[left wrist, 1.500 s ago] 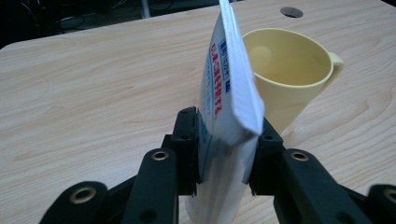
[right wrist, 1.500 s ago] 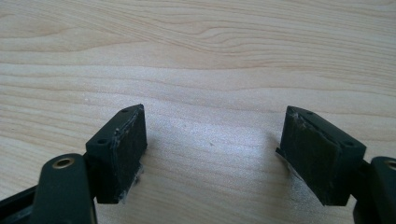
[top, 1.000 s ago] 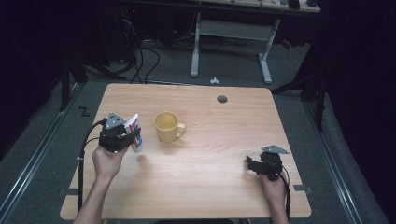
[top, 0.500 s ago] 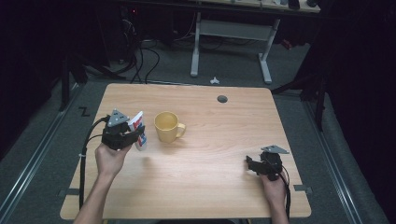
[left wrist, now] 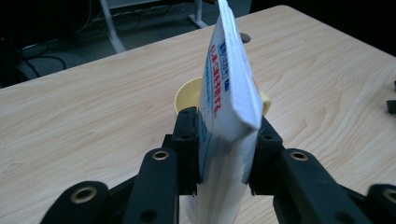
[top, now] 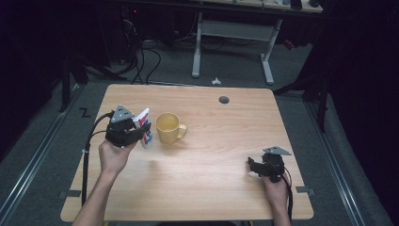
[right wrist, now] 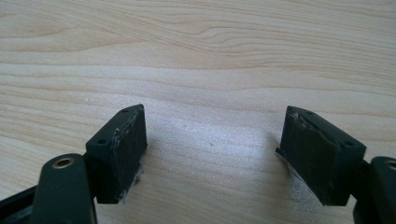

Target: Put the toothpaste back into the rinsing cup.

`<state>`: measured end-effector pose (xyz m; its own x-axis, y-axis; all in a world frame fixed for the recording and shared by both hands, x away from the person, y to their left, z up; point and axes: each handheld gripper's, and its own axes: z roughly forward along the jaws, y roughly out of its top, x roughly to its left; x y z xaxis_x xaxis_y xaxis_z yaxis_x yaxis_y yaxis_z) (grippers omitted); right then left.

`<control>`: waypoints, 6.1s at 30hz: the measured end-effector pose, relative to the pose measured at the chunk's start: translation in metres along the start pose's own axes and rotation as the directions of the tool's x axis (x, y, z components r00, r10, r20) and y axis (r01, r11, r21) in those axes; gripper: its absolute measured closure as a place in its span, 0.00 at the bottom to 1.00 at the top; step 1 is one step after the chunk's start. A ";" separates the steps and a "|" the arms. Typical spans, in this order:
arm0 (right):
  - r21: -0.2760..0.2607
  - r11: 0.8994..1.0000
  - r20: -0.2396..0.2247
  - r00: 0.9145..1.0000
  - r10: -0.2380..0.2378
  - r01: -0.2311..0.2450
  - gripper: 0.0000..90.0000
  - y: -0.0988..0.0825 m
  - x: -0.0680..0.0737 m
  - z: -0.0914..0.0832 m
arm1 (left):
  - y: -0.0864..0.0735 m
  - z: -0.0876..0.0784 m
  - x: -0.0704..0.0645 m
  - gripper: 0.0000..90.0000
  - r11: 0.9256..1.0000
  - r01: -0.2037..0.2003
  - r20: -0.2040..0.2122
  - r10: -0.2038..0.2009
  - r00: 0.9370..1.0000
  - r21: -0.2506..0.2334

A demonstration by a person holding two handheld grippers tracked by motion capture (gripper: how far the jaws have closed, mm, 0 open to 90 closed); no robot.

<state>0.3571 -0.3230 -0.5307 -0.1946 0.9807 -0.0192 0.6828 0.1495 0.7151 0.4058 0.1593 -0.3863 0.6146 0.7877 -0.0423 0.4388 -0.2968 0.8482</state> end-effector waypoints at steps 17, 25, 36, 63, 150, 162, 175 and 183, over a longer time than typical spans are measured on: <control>0.000 1.000 0.000 1.000 -0.001 0.001 0.25 0.000 0.000 0.000 | 0.029 0.004 -0.005 0.77 0.999 0.006 0.062 -0.004 0.998 -0.037; -0.001 1.000 -0.001 1.000 0.000 0.000 0.25 0.000 0.000 0.000 | 0.040 0.009 -0.009 0.77 0.999 -0.012 0.073 0.014 0.997 -0.037; -0.002 1.000 -0.001 1.000 0.000 0.000 0.25 0.000 0.000 0.000 | 0.052 0.016 -0.013 0.77 0.999 -0.023 0.080 0.026 0.996 -0.044; -0.002 1.000 -0.001 1.000 -0.001 0.001 0.25 0.000 0.000 0.000 | 0.064 0.047 -0.007 0.77 0.999 0.009 0.048 -0.007 0.999 -0.048; -0.002 1.000 -0.001 1.000 -0.002 0.002 0.25 0.000 0.000 0.000 | 0.007 0.120 -0.014 0.77 0.998 -0.028 -0.045 0.030 0.999 0.052; -0.002 1.000 -0.001 1.000 -0.002 0.002 0.25 0.000 0.000 0.000 | 0.003 0.121 -0.015 0.75 0.998 -0.034 -0.035 0.036 0.999 0.061; -0.002 1.000 -0.001 1.000 -0.002 0.002 0.25 0.000 0.000 0.000 | 0.000 0.118 -0.016 0.61 0.997 -0.033 -0.038 0.035 0.999 0.067; -0.002 1.000 -0.001 1.000 -0.002 0.002 0.25 0.000 0.000 0.000 | 0.000 0.115 -0.015 0.52 0.998 -0.023 -0.045 0.025 0.999 0.057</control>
<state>0.3567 -0.3232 -0.5308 -0.1964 0.9803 -0.0200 0.6810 0.1511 0.7165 0.4722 0.0855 -0.4466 0.5954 0.8034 0.0028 0.4616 -0.3449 0.8173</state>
